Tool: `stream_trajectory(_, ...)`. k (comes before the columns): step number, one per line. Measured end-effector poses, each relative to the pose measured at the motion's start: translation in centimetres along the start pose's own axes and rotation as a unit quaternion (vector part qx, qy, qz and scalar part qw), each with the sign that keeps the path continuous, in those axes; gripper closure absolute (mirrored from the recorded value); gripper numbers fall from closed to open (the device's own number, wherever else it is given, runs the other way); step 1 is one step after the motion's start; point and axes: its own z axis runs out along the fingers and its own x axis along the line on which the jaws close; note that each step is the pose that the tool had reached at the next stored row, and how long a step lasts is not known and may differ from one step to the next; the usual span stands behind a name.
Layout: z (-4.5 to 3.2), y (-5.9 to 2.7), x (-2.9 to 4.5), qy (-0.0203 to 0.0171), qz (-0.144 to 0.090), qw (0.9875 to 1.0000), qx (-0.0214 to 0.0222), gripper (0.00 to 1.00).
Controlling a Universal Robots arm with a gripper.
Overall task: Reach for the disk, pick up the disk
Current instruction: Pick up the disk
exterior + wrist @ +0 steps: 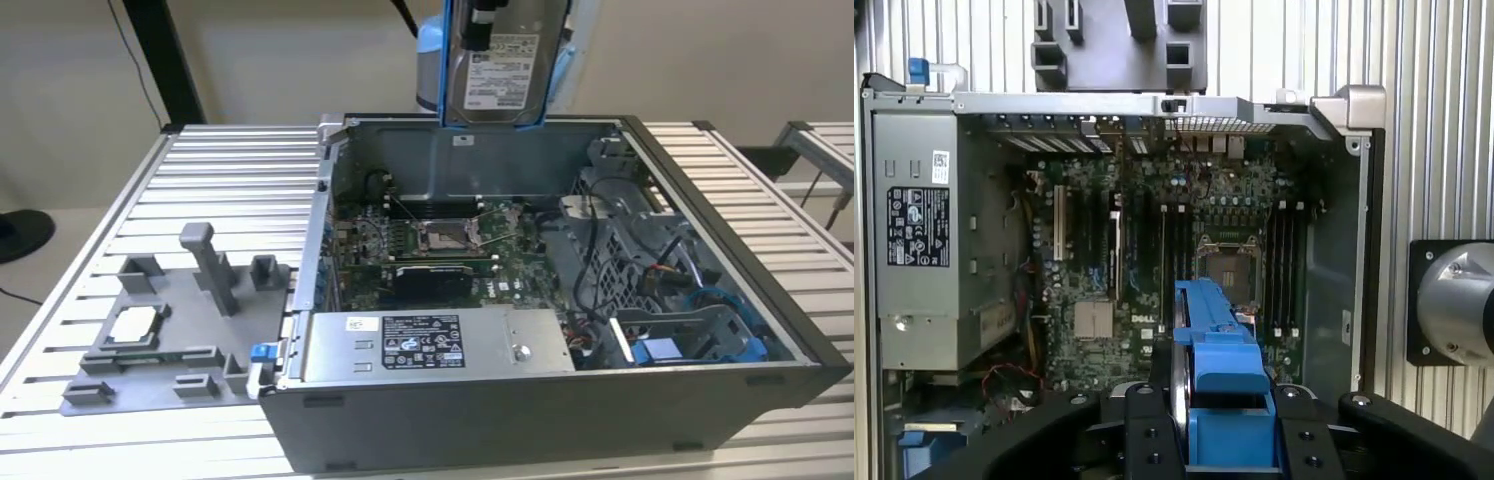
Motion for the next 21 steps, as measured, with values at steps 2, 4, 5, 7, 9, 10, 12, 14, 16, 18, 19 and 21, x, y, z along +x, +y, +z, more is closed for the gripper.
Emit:
stream_trajectory(2,0.14,-0.5,0.0,0.0,0.0,1.0,0.0,1.0)
stream_trajectory(4,0.27,-1.03,-0.01,0.0,0.0,1.0,0.0,1.0)
stream_trajectory(5,0.34,-1.28,-0.01,0.0,0.0,1.0,0.0,1.0)
stream_trajectory(7,0.46,-1.77,-0.01,0.0001,0.0,1.0,0.0,1.0)
stream_trajectory(9,0.59,-2.24,-0.02,0.0,0.0,1.0,0.0,1.0)
stream_trajectory(10,0.65,-2.48,-0.02,0.0,0.0,1.0,0.0,1.0)
stream_trajectory(12,0.78,-2.96,-0.02,0.0,0.0,1.0,0.0,1.0)
stream_trajectory(14,0.91,-3.49,-0.03,0.0,0.0,1.0,0.0,1.0)
stream_trajectory(16,1.02,-4.02,-0.04,0.0,0.0,1.0,0.0,1.0)
stream_trajectory(18,1.1,-4.61,-0.05,0.0001,0.0,1.0,0.0,1.0)
stream_trajectory(19,1.13,-4.92,-0.05,0.0001,0.0,1.0,0.0,1.0)
stream_trajectory(21,1.16,-5.63,-0.05,0.0001,0.0,1.0,0.0,1.0)
